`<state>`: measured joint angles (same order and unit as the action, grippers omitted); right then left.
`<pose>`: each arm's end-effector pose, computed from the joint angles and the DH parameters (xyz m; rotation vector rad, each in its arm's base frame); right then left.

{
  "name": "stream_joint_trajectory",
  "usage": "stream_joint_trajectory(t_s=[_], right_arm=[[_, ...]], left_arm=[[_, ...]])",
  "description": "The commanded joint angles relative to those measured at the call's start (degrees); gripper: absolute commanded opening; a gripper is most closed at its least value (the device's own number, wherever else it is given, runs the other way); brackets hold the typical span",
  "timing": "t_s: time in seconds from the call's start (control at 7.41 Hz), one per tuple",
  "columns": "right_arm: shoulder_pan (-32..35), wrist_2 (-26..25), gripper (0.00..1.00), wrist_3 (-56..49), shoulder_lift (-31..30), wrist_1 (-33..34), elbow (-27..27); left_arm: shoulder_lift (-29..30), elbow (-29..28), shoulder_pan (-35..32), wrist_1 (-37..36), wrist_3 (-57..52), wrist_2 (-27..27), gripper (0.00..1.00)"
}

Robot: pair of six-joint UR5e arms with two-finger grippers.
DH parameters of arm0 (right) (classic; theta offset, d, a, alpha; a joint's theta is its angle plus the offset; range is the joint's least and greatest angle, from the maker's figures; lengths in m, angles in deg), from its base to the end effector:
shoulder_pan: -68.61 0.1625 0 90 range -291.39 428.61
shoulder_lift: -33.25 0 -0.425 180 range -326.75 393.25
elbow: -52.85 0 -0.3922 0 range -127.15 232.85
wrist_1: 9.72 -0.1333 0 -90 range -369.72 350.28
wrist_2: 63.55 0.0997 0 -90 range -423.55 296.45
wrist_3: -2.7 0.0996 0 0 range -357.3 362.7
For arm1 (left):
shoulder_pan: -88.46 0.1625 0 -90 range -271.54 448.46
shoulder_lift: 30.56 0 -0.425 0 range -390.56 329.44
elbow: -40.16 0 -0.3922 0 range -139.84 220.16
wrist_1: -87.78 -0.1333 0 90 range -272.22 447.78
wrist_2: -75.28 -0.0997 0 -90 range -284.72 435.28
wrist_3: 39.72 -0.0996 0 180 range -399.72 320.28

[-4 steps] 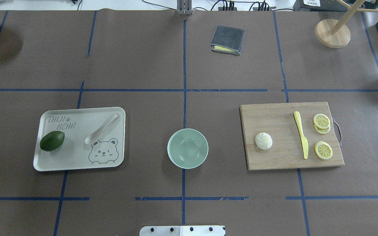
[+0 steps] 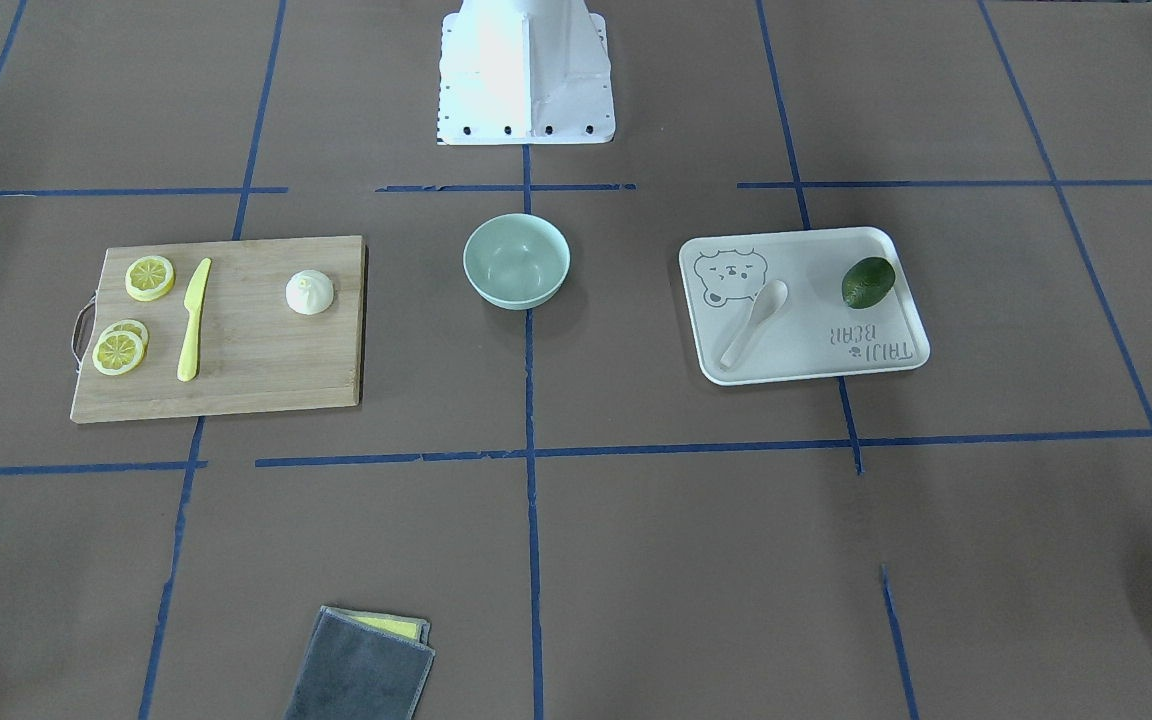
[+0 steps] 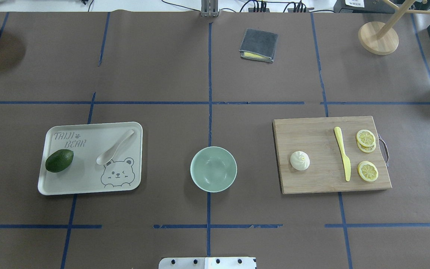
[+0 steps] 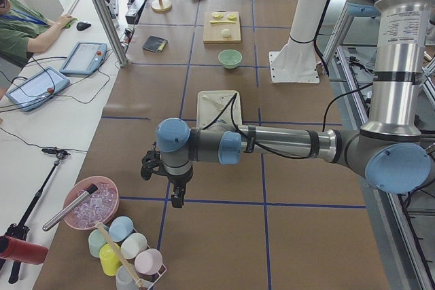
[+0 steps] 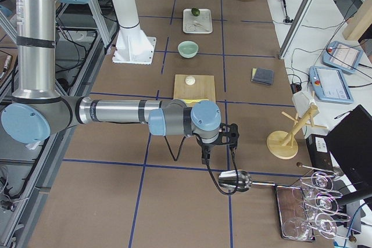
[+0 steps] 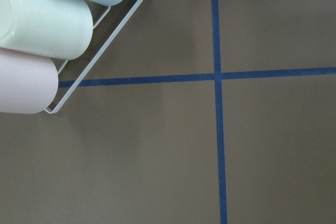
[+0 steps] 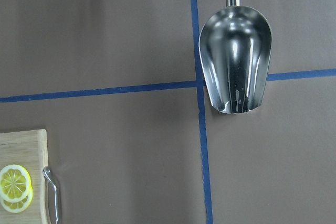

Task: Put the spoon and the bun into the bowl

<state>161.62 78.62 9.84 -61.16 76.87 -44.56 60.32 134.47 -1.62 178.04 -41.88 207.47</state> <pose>0.0790 -0.4614 0.6153 0.0712 -0.9131 0.1137 -0.0671 -0.5033 0.6160 0.1052 0.7340 0.0696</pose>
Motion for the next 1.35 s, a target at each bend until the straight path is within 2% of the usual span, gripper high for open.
stream_joint_trajectory(t_s=[0.0, 0.13, 0.4, 0.54, 0.67, 0.94, 1.21], right_arm=[[-0.46, 0.21, 1.00, 0.16, 0.11, -0.02, -1.54], [-1.50, 0.21, 1.00, 0.16, 0.11, -0.02, -2.86], [-2.57, -0.31, 1.00, 0.07, 3.60, 0.25, -3.48], [-2.57, -0.23, 1.00, 0.24, 3.28, 0.07, -3.40], [-2.74, 0.12, 1.00, 0.33, 3.36, 0.07, -3.48], [-3.54, 0.12, 1.00, 2.25, 3.71, -0.02, -3.48], [-5.72, -0.05, 1.00, 8.05, 4.06, -0.28, -4.70]], left_arm=[[1.22, 1.74, 4.36, 8.72, 3.27, -0.01, 1.00], [1.31, 1.75, 8.56, 19.15, 9.22, -0.27, 1.00], [1.40, 4.45, 17.61, 27.13, 24.06, -0.62, 1.00], [2.62, 8.13, 22.62, 27.16, 33.70, -2.36, 1.00], [3.15, 11.30, 27.89, 27.16, 41.11, -6.82, 1.00], [7.01, 11.77, 39.31, 27.07, 53.53, -16.21, 1.00], [10.44, 9.76, 45.76, 26.90, 60.49, -21.00, 1.00]])
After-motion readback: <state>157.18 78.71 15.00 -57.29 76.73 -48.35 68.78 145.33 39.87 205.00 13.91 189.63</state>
